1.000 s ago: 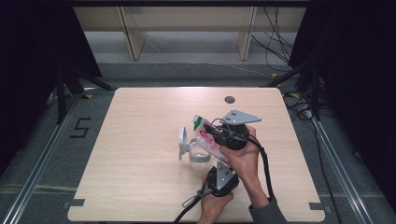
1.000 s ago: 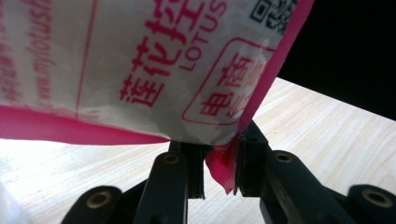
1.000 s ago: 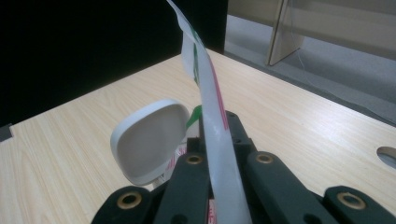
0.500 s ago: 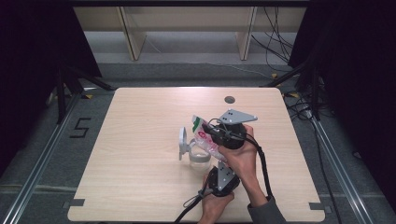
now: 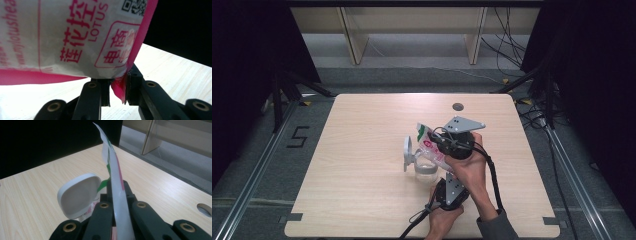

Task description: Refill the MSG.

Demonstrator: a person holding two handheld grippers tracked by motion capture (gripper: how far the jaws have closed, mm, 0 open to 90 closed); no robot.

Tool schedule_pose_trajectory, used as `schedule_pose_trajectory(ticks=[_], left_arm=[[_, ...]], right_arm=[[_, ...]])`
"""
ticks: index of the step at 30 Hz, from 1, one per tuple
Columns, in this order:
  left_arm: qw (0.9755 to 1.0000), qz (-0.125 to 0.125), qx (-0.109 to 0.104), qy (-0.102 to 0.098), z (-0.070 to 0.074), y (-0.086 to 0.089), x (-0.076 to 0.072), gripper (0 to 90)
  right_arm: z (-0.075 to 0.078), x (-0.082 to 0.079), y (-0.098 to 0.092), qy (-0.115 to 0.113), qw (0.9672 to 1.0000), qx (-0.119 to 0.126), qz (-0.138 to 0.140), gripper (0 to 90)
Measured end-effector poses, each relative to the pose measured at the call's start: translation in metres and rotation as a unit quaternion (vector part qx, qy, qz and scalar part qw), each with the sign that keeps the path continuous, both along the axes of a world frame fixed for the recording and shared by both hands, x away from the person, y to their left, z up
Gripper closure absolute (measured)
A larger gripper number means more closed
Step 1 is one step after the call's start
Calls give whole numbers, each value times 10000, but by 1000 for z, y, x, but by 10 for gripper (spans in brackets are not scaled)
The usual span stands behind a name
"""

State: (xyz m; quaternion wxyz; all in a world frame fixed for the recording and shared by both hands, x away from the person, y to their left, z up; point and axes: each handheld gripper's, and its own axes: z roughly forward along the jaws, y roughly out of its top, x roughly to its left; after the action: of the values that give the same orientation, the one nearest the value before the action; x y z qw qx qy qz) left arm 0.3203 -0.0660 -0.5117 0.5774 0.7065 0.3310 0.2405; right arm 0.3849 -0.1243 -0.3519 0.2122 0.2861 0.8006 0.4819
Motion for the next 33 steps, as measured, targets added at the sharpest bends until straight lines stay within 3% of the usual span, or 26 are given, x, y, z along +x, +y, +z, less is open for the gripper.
schedule_pose_trajectory(ticks=[8, 11, 14, 15, 16, 18, 28, 33], left_arm=[[10000, 17, 29, -18, -1, -2, 0, 766], [10000, 9, 26, -16, 0, -2, 1, 767], [10000, 12, -8, -22, 1, -3, 0, 767], [10000, 11, -2, -29, 1, -3, 0, 767], [10000, 21, -14, -15, 2, -3, 1, 767], [10000, 39, -45, -13, 2, -5, 1, 768], [10000, 33, -88, -3, 2, -7, 0, 768], [10000, 23, -82, -34, 3, -7, 0, 768]], right_arm=[[-1, -1, 1, 164, 9997, 52, -169, 898], [-1, 0, 2, 53, 9999, -33, -112, 897], [0, 0, 2, 100, 9999, -9, -104, 897], [0, 2, 2, -88, 9999, -48, -116, 896], [0, 2, 2, -105, 9999, -52, -93, 896], [0, 2, 4, 65, 9999, -14, -93, 896], [2, 3, 3, 120, 9998, -164, 48, 894], [2, 3, 3, 127, 9999, -73, 58, 894]])
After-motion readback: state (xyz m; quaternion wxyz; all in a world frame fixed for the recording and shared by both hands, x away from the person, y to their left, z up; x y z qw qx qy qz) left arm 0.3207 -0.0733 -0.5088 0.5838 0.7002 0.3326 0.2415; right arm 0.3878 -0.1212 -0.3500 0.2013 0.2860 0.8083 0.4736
